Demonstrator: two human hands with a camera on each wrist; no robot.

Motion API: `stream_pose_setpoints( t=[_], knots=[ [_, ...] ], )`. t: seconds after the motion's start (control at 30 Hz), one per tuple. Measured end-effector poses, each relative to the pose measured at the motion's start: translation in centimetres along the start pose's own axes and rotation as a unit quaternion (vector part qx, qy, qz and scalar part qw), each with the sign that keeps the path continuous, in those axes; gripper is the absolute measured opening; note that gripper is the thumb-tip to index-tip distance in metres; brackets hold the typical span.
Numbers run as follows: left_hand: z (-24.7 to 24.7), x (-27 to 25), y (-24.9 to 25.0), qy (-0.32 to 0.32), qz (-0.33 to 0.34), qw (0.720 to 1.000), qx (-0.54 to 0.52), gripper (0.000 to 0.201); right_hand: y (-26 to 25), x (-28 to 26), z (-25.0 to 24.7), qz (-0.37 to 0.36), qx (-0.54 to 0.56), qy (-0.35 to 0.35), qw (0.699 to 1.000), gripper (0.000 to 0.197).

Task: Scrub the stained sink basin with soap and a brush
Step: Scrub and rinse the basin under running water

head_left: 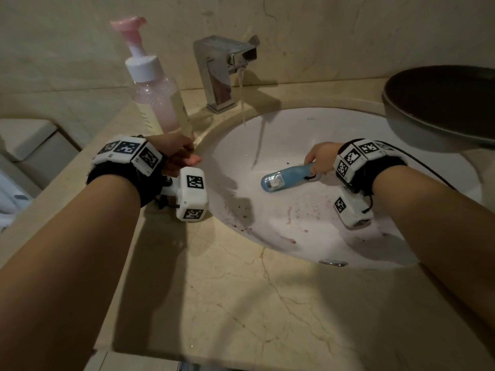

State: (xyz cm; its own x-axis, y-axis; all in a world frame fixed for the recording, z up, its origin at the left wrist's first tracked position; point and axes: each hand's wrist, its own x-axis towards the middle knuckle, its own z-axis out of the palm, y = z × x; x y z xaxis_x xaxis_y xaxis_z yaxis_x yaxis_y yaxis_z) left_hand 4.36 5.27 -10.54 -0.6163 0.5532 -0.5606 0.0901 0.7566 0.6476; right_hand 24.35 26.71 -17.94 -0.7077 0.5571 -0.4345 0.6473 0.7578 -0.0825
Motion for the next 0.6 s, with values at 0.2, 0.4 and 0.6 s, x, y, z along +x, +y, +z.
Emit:
stream_pose_setpoints(
  t=[0.2,0.4,0.6],
  knots=[
    [-0.2,0.1,0.0,-0.004,-0.012,1.000,0.021,0.041,-3.5,-2.1,0.2,-0.089,0.090,-0.213,0.969,0.028],
    [-0.1,-0.2,0.0,0.004,-0.009,1.000,0.025,0.041,-4.6,-0.7,1.1,-0.043,0.024,-0.034,0.998,0.030],
    [0.3,-0.5,0.1,0.013,0.003,1.000,-0.001,0.040,-3.5,0.0,0.5,-0.042,0.066,0.032,0.996,0.028]
  ],
)
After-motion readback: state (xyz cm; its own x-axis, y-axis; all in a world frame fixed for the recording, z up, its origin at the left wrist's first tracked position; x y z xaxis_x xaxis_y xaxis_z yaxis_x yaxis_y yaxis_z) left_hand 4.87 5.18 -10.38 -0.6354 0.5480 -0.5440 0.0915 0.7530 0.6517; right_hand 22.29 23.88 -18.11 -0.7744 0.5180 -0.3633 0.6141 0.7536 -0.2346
